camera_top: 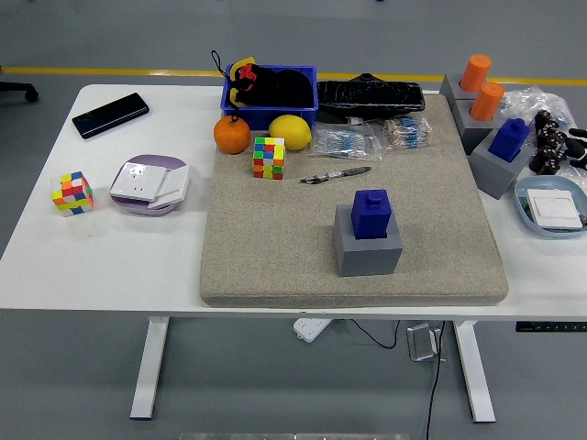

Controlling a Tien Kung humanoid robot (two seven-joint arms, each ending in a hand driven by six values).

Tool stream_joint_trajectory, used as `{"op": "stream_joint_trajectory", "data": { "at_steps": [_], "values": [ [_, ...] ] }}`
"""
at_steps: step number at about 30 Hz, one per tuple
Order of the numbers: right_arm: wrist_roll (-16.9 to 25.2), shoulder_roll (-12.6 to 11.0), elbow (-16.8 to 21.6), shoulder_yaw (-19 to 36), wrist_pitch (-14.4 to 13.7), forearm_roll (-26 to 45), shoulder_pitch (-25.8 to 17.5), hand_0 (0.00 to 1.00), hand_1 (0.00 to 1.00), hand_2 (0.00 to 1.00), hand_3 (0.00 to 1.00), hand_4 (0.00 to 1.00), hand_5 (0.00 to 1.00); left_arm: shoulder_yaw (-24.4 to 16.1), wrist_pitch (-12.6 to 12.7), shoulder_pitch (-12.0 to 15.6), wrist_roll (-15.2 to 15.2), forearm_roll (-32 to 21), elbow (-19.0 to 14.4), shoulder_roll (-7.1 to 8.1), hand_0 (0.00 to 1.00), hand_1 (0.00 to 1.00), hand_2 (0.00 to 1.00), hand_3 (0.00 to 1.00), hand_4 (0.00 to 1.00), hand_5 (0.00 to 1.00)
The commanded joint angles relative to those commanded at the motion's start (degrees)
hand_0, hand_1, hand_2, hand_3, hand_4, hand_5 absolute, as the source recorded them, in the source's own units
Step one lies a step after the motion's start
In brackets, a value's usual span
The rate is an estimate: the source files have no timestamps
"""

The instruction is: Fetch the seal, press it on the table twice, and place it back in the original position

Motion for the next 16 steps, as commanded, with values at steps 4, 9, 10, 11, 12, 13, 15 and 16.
{"op": "stream_joint_trajectory", "data": {
  "at_steps": [4,9,10,11,12,13,15,16],
  "values": [
    [0.0,0.0,0.2,0.3,-0.1,0.0,-0.2,0.842,0.797,0.788,0.779,0.998,0.593,-0.3,0.0,0.2,0.0,0.1,0.0,-0.13,0.739,0.695,0.684,0.742,0.653,0.312],
    [0.0,0.2,0.4,0.4,0.0,0.0,-0.2,0.840,0.796,0.788,0.777,0.998,0.577,-0.6,0.1,0.0,-0.1,0.3,-0.1,0.03,0.739,0.695,0.684,0.742,0.652,0.312],
    [-0.1,0.2,0.4,0.4,0.0,-0.1,-0.2,0.840,0.796,0.788,0.777,0.998,0.577,-0.6,0.1,-0.1,-0.1,0.4,-0.1,0.11,0.739,0.695,0.684,0.742,0.652,0.312],
    [-0.1,0.2,0.4,0.5,0.0,-0.2,-0.1,0.840,0.795,0.787,0.777,0.998,0.567,-0.6,0.1,-0.1,-0.1,0.5,-0.1,0.17,0.739,0.695,0.684,0.742,0.652,0.312],
    [-0.1,0.2,0.4,0.5,-0.1,-0.2,-0.1,0.840,0.795,0.787,0.777,0.998,0.567,-0.5,0.1,-0.1,-0.1,0.4,-0.1,0.20,0.739,0.695,0.684,0.742,0.652,0.312],
    [-0.1,0.2,0.4,0.6,-0.1,-0.2,-0.1,0.840,0.795,0.787,0.777,0.998,0.567,-0.5,0.1,-0.1,-0.1,0.4,-0.1,0.24,0.739,0.695,0.684,0.742,0.652,0.312],
    [-0.1,0.1,0.5,0.7,-0.1,-0.2,-0.1,0.840,0.795,0.787,0.777,0.998,0.567,-0.5,0.1,-0.1,-0.1,0.3,-0.1,0.26,0.739,0.695,0.684,0.742,0.652,0.312],
    [-0.1,0.1,0.5,0.7,-0.1,-0.2,-0.1,0.840,0.795,0.787,0.777,0.998,0.567,-0.5,0.1,-0.1,-0.1,0.3,-0.1,0.26,0.739,0.695,0.684,0.742,0.652,0.312]
  ]
}}
